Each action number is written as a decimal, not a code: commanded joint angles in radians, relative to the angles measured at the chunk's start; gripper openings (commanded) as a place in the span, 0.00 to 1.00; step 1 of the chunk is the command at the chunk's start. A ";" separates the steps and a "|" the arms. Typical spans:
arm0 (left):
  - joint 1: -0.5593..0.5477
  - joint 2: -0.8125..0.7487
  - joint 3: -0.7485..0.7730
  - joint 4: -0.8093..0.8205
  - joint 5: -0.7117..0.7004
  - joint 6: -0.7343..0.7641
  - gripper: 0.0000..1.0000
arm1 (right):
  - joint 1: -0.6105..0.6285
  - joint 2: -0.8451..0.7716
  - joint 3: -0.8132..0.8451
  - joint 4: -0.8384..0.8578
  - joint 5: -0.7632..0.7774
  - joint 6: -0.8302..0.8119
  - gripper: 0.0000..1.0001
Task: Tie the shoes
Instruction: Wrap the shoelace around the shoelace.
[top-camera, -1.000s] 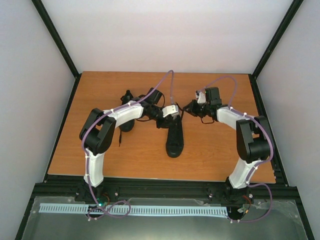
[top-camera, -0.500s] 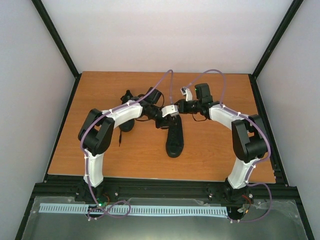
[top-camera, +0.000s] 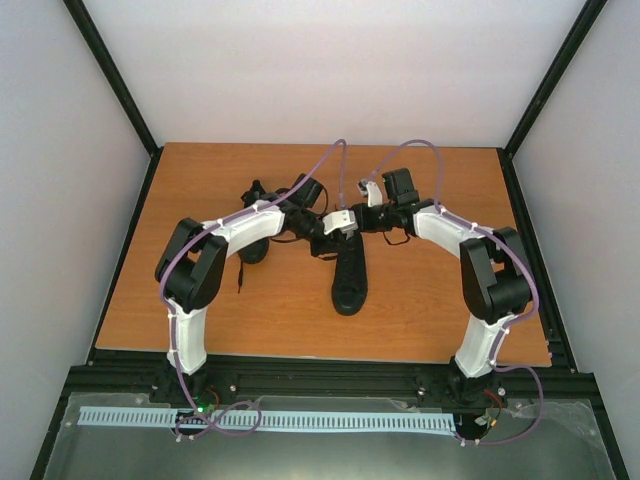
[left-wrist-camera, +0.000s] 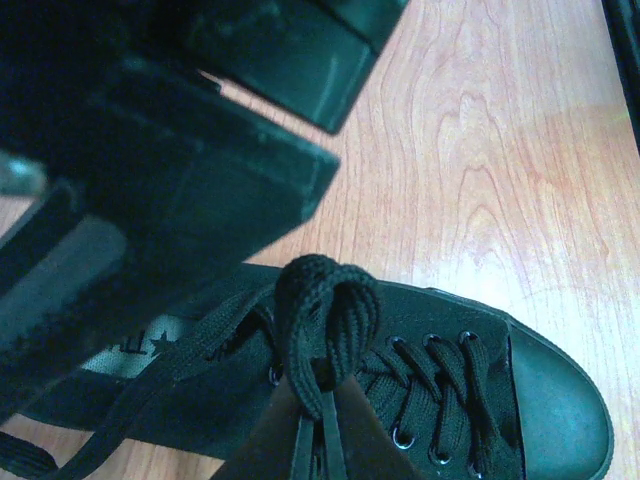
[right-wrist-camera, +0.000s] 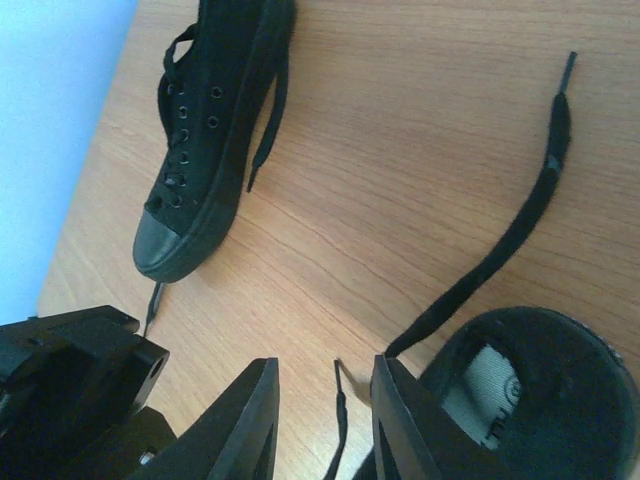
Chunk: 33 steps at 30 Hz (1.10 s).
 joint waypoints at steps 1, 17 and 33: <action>-0.003 -0.022 0.030 0.008 0.027 0.010 0.01 | 0.001 -0.086 0.031 -0.053 0.096 0.004 0.28; 0.000 -0.007 0.041 0.013 0.038 -0.005 0.01 | -0.056 -0.331 -0.292 0.187 -0.063 0.090 0.47; 0.000 0.010 0.058 0.000 0.039 -0.011 0.01 | -0.010 -0.226 -0.268 0.212 -0.047 0.107 0.20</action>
